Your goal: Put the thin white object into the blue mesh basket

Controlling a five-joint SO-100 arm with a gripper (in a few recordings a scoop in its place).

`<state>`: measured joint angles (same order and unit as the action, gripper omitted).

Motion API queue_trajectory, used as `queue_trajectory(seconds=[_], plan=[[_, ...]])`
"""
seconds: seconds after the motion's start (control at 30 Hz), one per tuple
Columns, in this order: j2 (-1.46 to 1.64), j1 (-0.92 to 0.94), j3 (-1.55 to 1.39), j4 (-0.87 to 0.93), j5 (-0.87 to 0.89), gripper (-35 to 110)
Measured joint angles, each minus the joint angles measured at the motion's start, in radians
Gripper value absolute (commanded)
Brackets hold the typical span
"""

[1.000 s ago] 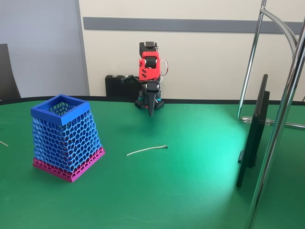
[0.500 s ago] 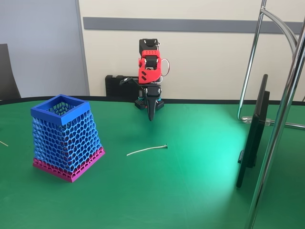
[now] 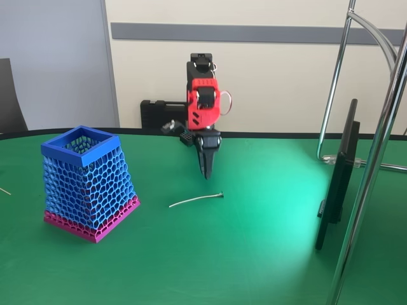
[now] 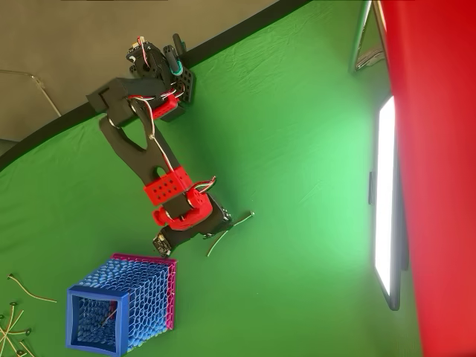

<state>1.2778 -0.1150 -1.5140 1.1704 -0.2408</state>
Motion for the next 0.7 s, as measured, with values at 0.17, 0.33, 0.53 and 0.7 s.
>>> queue_trajectory(seconds=[0.17, 0.33, 0.53, 0.7], plan=[[-0.129, 0.003, 0.126, 0.055, -0.018, 18], [-0.221, -0.026, 0.221, 0.101, -0.044, 18], [-0.284, -0.04, 0.29, 0.115, -0.057, 18], [-0.322, -0.058, 0.327, 0.12, -0.057, 18]])
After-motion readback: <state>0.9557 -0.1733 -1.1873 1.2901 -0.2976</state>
